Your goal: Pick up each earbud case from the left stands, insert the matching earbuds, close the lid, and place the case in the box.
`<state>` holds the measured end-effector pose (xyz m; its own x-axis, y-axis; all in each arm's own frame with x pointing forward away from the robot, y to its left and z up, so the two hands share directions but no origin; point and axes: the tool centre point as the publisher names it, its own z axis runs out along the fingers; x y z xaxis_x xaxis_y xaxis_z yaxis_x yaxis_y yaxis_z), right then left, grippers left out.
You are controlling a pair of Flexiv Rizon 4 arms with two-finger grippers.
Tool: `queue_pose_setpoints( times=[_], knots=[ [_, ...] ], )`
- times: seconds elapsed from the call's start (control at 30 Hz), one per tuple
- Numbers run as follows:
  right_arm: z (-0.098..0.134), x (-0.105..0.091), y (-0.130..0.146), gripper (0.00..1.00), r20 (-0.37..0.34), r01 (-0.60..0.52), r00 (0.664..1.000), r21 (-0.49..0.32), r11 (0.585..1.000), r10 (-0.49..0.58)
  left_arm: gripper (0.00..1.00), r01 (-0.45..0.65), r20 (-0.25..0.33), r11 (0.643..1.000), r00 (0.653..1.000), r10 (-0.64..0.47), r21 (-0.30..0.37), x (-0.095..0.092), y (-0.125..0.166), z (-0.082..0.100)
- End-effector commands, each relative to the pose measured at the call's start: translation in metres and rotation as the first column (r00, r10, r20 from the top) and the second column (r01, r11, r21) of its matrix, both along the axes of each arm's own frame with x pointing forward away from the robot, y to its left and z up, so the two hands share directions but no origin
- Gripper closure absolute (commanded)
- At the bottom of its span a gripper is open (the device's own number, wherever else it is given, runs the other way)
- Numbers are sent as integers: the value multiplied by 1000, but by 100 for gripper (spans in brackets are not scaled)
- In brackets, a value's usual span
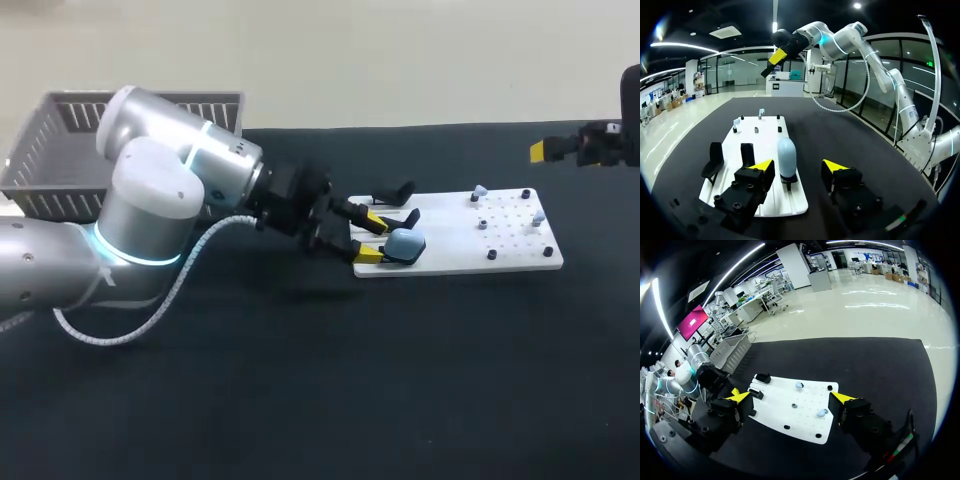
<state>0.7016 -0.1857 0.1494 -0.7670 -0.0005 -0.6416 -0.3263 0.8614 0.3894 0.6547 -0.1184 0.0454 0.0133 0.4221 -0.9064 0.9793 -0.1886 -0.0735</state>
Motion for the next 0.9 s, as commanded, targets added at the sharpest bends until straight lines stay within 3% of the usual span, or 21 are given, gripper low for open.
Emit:
queue_pose_setpoints(
  times=[0.03,0.2,0.7,0.83,0.9],
  knots=[
    [0,0,0,0,0,0,1000,-1,1000,0,34,7,-7,1000,1000,-7,6,2,-4,-3],
    [0,0,0,0,0,0,1000,-1,1000,0,46,-2,-27,1000,1000,2,19,0,-4,-10],
    [0,0,0,0,0,0,1000,-1,1000,0,42,-16,-33,999,999,16,28,7,-11,-14],
    [0,0,0,0,0,0,1000,-1,1000,0,44,-13,-31,1000,999,13,28,9,-14,-14],
    [0,0,0,0,0,0,1000,-1,1000,0,50,-10,-31,1000,999,10,26,10,-15,-15]
  ],
)
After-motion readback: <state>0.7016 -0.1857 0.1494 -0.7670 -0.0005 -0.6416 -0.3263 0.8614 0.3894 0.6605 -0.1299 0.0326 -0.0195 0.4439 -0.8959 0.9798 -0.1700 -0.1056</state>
